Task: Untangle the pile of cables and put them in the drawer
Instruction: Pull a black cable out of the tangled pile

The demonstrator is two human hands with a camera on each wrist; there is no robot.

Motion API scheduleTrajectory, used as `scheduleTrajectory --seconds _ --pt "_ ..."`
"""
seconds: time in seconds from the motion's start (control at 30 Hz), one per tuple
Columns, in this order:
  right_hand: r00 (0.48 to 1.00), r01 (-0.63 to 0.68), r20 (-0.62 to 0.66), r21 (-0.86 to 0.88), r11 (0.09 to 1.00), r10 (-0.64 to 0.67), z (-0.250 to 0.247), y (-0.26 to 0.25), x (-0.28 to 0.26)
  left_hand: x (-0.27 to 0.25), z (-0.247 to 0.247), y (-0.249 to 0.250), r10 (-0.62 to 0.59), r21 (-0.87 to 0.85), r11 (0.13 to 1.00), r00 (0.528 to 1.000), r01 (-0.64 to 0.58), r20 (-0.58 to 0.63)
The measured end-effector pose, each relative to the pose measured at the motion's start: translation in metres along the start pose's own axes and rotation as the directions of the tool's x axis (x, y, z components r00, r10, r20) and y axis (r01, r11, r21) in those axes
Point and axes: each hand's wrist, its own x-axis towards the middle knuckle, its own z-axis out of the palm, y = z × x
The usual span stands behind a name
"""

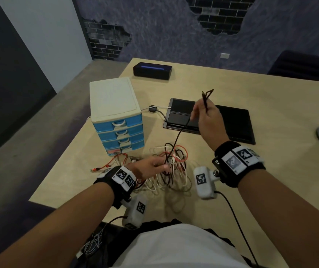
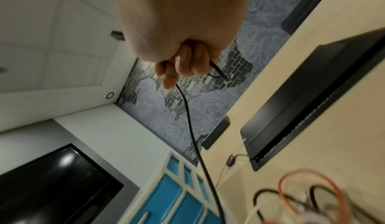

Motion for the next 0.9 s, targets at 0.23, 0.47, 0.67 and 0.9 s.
scheduleTrajectory --seconds 0.23,0.47,0.67,0.9 --pt "0.935 0.156 0.351 -0.528 0.835 0.048 0.006 0.018 -0.02 0.011 -0.02 0.045 0.13 -0.038 0.988 0.928 -0.152 -0.349" --pt "0.915 -0.018 0.373 -0.346 0.938 0.155 0.021 0.027 -0.038 0.014 -0.06 0.087 0.046 -0.303 0.903 0.773 -0.303 -0.633" --pt "0.85 0.057 0.508 -0.348 0.936 0.137 0.04 0.027 -0.039 0.01 -0.054 0.078 0.032 -0.434 0.835 0.817 -0.339 -0.576" --pt "0.946 0.192 0.293 -0.161 0.968 -0.139 0.047 0.0 -0.03 -0.005 -0.076 0.076 -0.076 -0.535 0.774 0.789 -0.338 -0.609"
